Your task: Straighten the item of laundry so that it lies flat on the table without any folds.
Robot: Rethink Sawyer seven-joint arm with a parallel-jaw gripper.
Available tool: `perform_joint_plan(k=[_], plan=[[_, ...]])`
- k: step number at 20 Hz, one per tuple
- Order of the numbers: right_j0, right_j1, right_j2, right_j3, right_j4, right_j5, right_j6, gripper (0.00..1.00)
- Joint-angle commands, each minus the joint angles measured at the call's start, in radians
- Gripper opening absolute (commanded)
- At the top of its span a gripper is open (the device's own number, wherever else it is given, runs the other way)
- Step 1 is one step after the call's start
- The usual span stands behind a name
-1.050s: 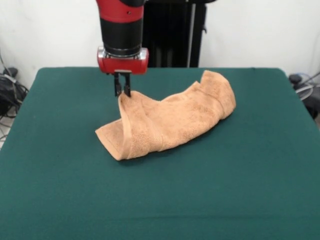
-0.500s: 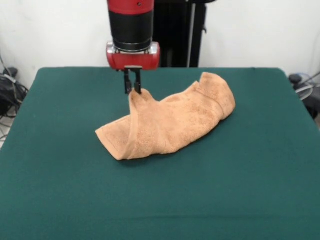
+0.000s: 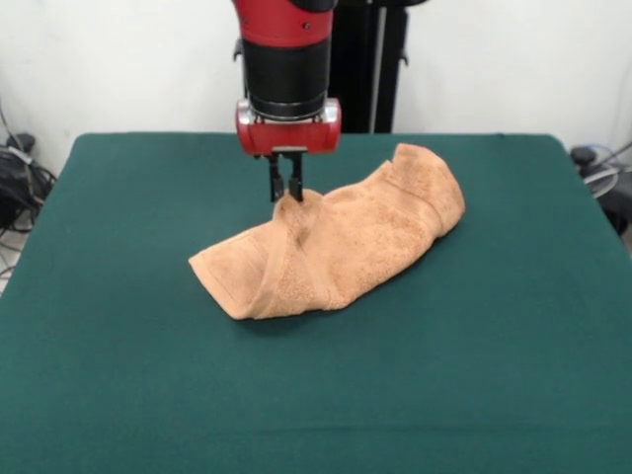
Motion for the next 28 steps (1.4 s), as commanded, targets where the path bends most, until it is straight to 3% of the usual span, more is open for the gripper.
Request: perform_joint_plan(k=[1, 8, 20, 24, 28], plan=[[0.017, 0.049, 0.107, -0.045, 0.002, 0.014, 0.074, 0.0], [0.02, 0.063, 0.12, -0.069, 0.012, 0.031, 0.076, 0.0], [0.047, -0.013, 0.115, -0.074, 0.016, 0.079, 0.075, 0.0], [0.078, -0.051, 0.084, -0.091, 0.018, 0.155, 0.076, 0.0], [0.064, 0.007, 0.103, -0.111, 0.012, 0.12, 0.065, 0.0]])
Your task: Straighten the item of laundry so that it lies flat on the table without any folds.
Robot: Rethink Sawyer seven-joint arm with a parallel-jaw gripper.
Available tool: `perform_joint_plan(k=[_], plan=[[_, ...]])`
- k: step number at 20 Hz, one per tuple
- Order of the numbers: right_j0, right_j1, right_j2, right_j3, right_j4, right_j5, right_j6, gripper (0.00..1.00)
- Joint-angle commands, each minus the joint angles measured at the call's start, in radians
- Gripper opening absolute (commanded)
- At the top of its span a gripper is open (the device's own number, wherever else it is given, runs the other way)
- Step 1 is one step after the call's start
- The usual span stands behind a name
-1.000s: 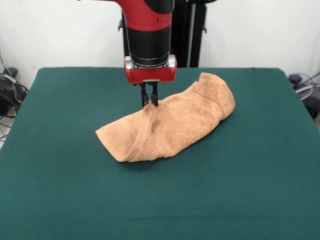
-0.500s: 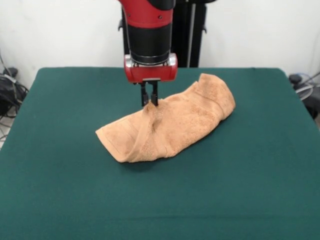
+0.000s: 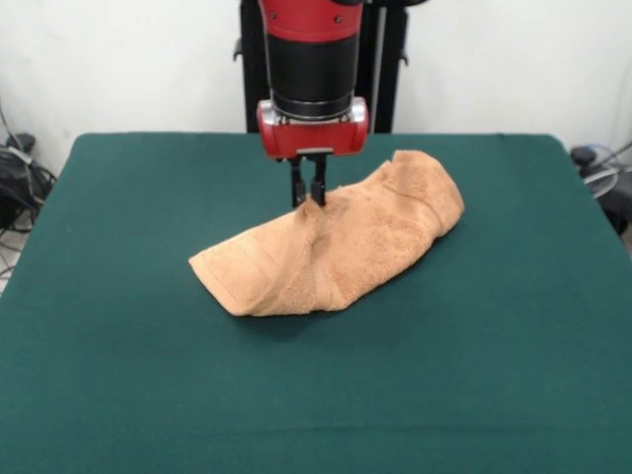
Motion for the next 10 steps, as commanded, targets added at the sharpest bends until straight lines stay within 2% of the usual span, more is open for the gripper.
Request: perform_joint_plan(k=[1, 10], plan=[[0.019, 0.041, 0.083, -0.074, 0.008, 0.069, 0.063, 0.0], [0.021, 0.125, 0.067, -0.106, 0.018, 0.037, 0.102, 0.0]])
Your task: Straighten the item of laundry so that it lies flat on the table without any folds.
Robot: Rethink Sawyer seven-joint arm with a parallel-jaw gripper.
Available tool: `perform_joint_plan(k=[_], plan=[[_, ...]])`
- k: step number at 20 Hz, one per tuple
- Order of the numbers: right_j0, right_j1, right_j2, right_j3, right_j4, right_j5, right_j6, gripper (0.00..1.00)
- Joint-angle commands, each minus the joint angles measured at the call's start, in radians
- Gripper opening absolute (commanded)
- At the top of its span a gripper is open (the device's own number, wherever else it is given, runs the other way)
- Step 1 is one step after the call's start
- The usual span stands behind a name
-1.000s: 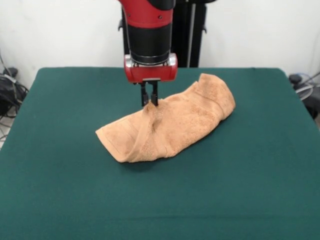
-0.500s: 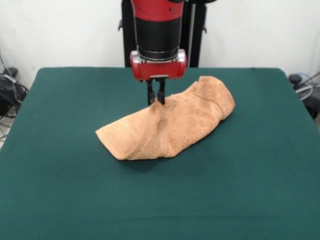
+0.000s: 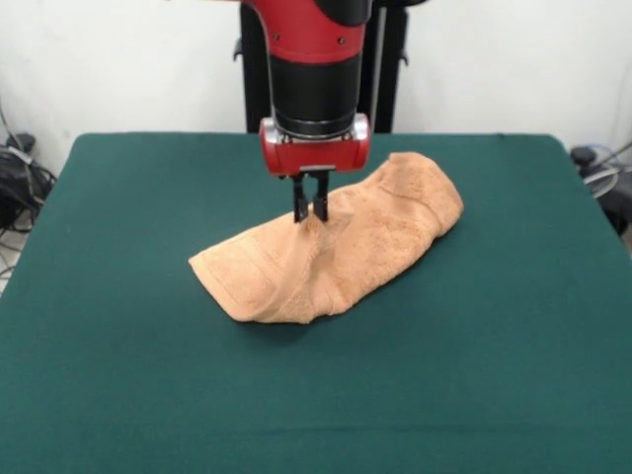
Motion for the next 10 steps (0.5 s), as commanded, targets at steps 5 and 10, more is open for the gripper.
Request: perform_joint_plan(k=[5, 10], plan=[[0.036, 0.163, 0.054, -0.146, 0.025, 0.023, 0.117, 0.0], [0.071, 0.171, 0.053, -0.231, 0.045, 0.107, 0.119, 0.0]])
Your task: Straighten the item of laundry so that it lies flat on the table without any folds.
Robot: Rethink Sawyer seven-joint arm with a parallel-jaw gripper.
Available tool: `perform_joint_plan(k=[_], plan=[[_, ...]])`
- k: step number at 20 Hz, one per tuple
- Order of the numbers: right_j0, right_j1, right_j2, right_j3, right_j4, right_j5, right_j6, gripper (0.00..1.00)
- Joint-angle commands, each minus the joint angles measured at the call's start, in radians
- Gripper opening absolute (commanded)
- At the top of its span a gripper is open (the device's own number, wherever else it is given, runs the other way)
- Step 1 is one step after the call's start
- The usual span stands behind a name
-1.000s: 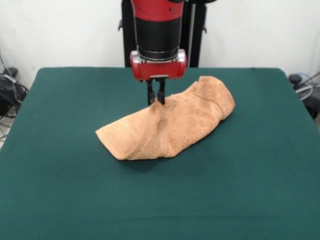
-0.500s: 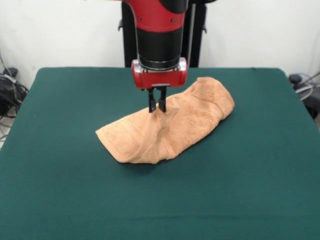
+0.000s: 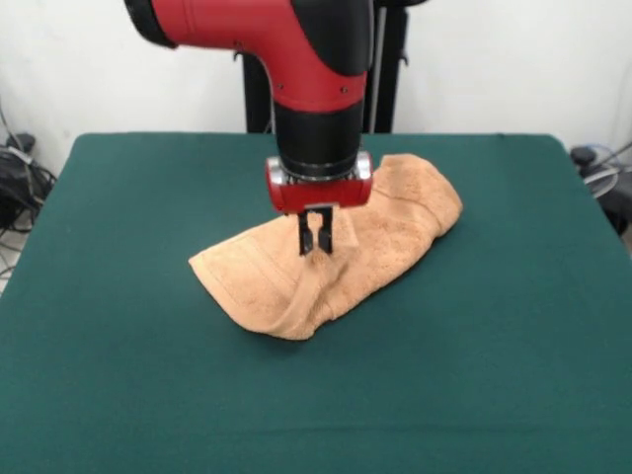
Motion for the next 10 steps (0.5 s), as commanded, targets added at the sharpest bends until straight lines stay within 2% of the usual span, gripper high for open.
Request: perform_joint_plan(k=[1, 10], plan=[[0.055, 0.082, 0.058, -0.155, 0.048, 0.107, 0.119, 0.0], [0.095, 0.201, 0.057, -0.394, 0.077, 0.234, 0.108, 0.0]])
